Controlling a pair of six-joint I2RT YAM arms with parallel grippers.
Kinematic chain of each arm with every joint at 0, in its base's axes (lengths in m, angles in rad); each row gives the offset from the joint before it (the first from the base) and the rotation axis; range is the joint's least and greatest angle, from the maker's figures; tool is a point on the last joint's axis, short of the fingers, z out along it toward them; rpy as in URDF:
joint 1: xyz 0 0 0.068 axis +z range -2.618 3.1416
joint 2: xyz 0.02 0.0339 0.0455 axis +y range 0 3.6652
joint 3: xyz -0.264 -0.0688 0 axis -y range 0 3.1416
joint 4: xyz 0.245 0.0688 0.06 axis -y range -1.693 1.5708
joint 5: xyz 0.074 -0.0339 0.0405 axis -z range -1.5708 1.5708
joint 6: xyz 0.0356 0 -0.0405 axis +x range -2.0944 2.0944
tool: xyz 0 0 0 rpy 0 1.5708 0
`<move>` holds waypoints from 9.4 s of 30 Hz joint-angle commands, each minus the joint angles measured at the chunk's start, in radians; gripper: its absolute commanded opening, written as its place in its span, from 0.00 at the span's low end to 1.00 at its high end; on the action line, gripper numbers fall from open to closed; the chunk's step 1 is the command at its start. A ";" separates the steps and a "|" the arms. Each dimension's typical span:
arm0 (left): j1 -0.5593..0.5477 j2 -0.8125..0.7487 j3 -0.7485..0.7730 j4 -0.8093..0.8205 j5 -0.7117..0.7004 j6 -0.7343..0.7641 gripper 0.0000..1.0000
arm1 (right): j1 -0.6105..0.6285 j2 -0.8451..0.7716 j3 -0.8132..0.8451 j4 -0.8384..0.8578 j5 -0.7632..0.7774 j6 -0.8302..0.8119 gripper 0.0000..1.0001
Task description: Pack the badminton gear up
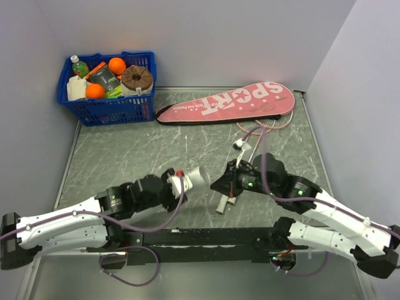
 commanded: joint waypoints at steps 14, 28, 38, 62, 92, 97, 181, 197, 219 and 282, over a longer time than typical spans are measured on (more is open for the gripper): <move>0.629 0.261 0.159 0.120 -0.219 0.181 0.01 | -0.192 -0.086 0.027 -0.245 0.060 -0.129 0.04; 1.049 0.557 0.126 0.283 -0.320 0.198 0.27 | -0.196 -0.049 -0.075 -0.176 -0.067 -0.134 0.08; 1.126 0.636 0.164 0.272 -0.364 0.174 0.97 | -0.196 -0.081 -0.131 -0.127 -0.100 -0.121 0.40; 0.419 0.766 0.584 0.241 -0.222 0.233 0.97 | -0.334 -0.010 0.015 -0.259 0.061 -0.089 0.50; 0.563 1.665 1.199 0.214 -0.128 0.642 0.96 | -0.381 0.025 -0.108 -0.188 -0.066 -0.066 0.51; 0.582 1.700 1.236 0.185 -0.100 0.634 0.85 | -0.393 0.054 -0.105 -0.171 -0.074 -0.074 0.49; 0.393 0.608 0.291 0.151 0.112 -0.567 0.36 | -0.418 0.589 -0.079 0.347 -0.046 0.231 0.49; 0.373 0.263 0.207 0.085 -0.054 -0.510 0.41 | -0.418 0.855 0.020 0.436 0.026 0.319 0.48; 0.373 0.289 0.161 0.102 -0.062 -0.440 0.34 | -0.418 0.927 0.112 0.401 0.069 0.314 0.00; 0.149 0.619 0.253 0.048 -0.262 -0.363 0.01 | -0.439 0.540 0.133 0.194 0.086 0.135 0.00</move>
